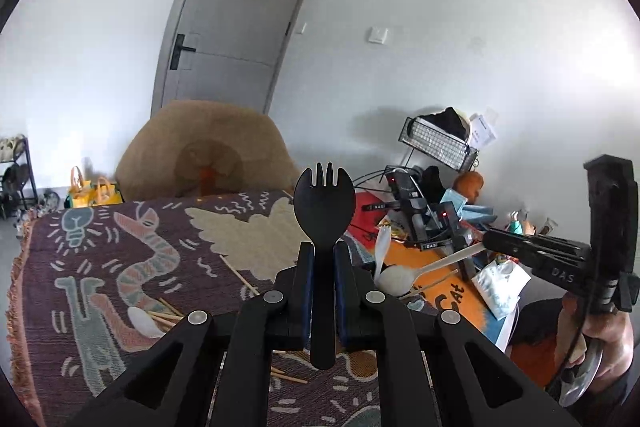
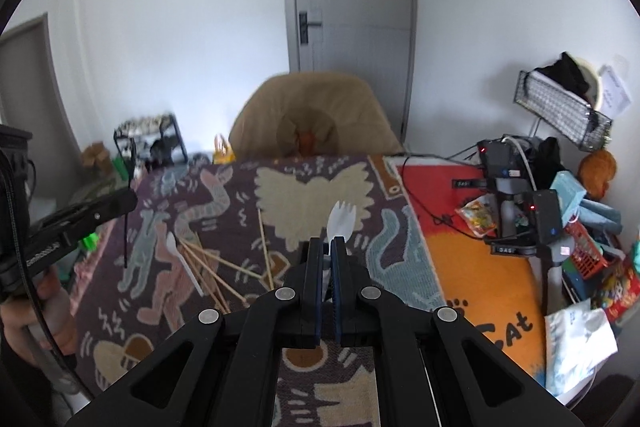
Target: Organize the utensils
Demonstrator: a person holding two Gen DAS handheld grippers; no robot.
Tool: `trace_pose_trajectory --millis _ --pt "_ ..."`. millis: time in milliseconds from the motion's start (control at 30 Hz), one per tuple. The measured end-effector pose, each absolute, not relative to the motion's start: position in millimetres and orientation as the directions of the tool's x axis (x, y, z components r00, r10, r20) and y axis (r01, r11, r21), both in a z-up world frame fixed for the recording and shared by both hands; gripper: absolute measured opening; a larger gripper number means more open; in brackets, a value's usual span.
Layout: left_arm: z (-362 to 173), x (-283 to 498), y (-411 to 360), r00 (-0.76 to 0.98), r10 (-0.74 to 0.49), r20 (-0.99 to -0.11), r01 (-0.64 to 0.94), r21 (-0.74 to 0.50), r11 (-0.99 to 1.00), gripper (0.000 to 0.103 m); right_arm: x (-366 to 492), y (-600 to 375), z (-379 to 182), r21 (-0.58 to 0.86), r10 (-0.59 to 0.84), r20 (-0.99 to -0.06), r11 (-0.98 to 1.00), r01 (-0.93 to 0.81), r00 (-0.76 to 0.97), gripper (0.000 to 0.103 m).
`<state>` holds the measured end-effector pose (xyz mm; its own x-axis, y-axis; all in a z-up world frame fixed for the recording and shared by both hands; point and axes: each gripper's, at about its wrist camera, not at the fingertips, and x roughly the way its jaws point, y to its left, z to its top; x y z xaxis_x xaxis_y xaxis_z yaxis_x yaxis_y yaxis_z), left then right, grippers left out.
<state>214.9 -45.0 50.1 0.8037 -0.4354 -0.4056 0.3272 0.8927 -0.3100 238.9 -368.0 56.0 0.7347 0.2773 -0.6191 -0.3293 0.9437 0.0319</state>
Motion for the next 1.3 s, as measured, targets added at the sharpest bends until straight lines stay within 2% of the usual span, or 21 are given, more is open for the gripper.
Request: trace_pose_trajectory --millis 67,167,233,300,567,1000,1300 --pt "47 219 -50 0.797 -0.441 -0.413 0.332 -0.311 0.891 0.01 246 -364 53 0.039 0.282 -0.624 0.943 -0.331 0.729 0.006" --pt "45 225 -58 0.789 -0.447 -0.422 0.341 -0.305 0.889 0.01 248 -368 50 0.137 0.363 -0.574 0.926 -0.351 0.734 0.01" --pt "44 230 -64 0.784 -0.459 -0.419 0.351 -0.311 0.883 0.01 244 -376 45 0.191 0.38 -0.533 0.924 -0.331 0.756 0.033" --pt "45 233 -70 0.782 -0.469 -0.41 0.361 -0.316 0.877 0.01 236 -385 39 0.232 0.377 -0.49 0.926 -0.299 0.786 0.039" --pt "50 243 -103 0.777 -0.503 -0.379 0.407 -0.307 0.86 0.01 195 -456 4 0.449 0.354 -0.381 0.878 -0.163 0.854 0.042" --pt "26 275 -164 0.758 -0.54 -0.365 0.461 -0.285 0.84 0.01 187 -503 -71 0.53 0.34 -0.431 0.845 -0.071 0.836 0.043" --pt "6 295 -180 0.759 -0.54 -0.364 0.472 -0.264 0.841 0.01 190 -528 -87 0.578 0.351 -0.418 0.815 -0.053 0.838 0.043"
